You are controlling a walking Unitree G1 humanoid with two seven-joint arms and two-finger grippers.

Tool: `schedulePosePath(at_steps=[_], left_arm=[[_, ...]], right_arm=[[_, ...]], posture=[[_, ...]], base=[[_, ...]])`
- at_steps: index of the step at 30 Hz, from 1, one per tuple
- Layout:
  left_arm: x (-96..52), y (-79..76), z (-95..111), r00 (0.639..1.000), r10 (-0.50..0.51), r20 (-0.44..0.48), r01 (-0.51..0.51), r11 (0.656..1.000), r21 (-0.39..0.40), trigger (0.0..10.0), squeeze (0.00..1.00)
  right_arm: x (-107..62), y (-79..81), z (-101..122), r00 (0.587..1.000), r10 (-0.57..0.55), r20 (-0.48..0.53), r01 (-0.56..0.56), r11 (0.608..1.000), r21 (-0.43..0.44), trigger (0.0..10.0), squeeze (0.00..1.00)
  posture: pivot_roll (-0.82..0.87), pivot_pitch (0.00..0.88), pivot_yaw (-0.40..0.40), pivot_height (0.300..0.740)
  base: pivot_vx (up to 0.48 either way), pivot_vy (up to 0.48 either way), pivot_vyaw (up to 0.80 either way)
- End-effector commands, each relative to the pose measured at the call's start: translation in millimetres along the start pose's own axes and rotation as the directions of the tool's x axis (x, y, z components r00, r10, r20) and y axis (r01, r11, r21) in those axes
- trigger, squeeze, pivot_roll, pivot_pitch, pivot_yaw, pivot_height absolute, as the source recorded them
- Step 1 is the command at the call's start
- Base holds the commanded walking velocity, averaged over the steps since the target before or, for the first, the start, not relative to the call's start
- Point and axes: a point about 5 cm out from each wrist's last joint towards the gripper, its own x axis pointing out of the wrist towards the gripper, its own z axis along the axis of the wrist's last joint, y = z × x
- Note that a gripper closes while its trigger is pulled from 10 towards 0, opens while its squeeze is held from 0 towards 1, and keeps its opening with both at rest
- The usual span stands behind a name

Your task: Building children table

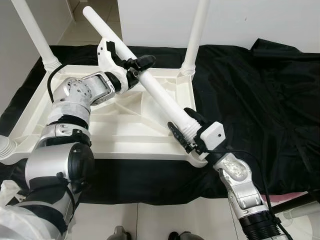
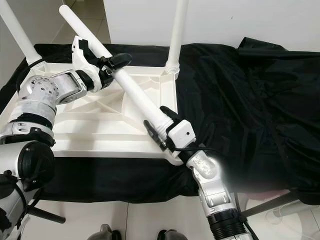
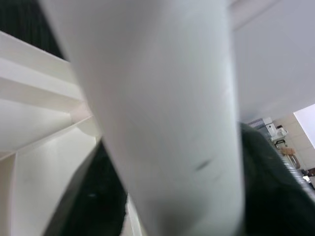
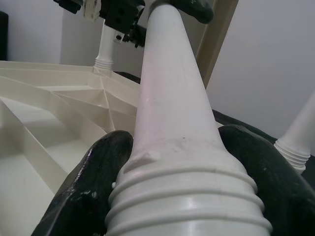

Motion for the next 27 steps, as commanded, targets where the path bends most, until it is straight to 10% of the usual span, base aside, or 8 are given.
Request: schedulePosePath(at_steps=[1,5,8,15,17,20,21,27], left_arm=[[-1.8,1.0,4,1.000,-0.010,0.015,0.010,1.000,0.004,0.0,0.00],[-0.9,-0.4,7,1.000,-0.011,0.023,0.011,1.000,-0.006,0.0,0.00],[-1.3,-1.3,11,0.999,-0.011,0.039,0.011,1.000,-0.023,0.0,0.00],[-1.9,-5.8,19,0.998,-0.027,0.055,0.027,1.000,-0.006,0.0,0.00],[0.3,-13.4,22,0.997,-0.047,0.057,0.047,0.999,0.016,10.0,0.00],[1.9,-20.0,25,0.996,-0.068,0.062,0.066,0.997,0.033,10.0,0.00],[2.3,-23.2,28,0.995,-0.076,0.069,0.072,0.996,0.058,10.0,0.00],[3.8,-36.9,39,0.988,-0.110,0.111,0.095,0.987,0.127,10.0,0.00]], right_arm=[[-0.6,-3.6,0,1.000,-0.028,0.000,0.028,1.000,0.012,10.0,0.00],[-0.4,-5.0,-2,0.999,-0.033,-0.010,0.033,0.999,0.033,10.0,0.00],[-0.6,-8.7,-4,0.998,-0.055,-0.022,0.057,0.996,0.072,10.0,1.00],[-0.3,-15.5,-2,0.995,-0.102,-0.013,0.102,0.991,0.087,10.0,1.00],[1.2,-16.8,-2,0.992,-0.122,-0.018,0.123,0.988,0.095,10.0,1.00],[3.1,-18.0,-1,0.991,-0.133,-0.027,0.135,0.985,0.104,10.0,1.00],[4.5,-19.5,-1,0.989,-0.143,-0.044,0.147,0.984,0.102,10.0,0.00],[12.9,-27.5,-3,0.975,-0.180,-0.127,0.194,0.975,0.105,10.0,0.00]], posture=[[-0.08,0.096,0.027,0.740],[-0.08,0.096,0.026,0.740],[-0.08,0.093,0.029,0.740],[-0.08,0.091,0.033,0.740],[-0.08,0.089,0.033,0.740],[-0.08,0.089,0.033,0.740],[-0.08,0.089,0.031,0.740],[-0.08,0.088,0.029,0.740]], base=[[0.000,0.000,0.00],[0.000,0.000,0.00],[0.000,0.000,0.00],[0.000,0.000,0.00],[0.000,0.000,0.00],[0.000,0.000,0.00],[0.000,0.000,0.00],[0.000,0.000,0.00]])
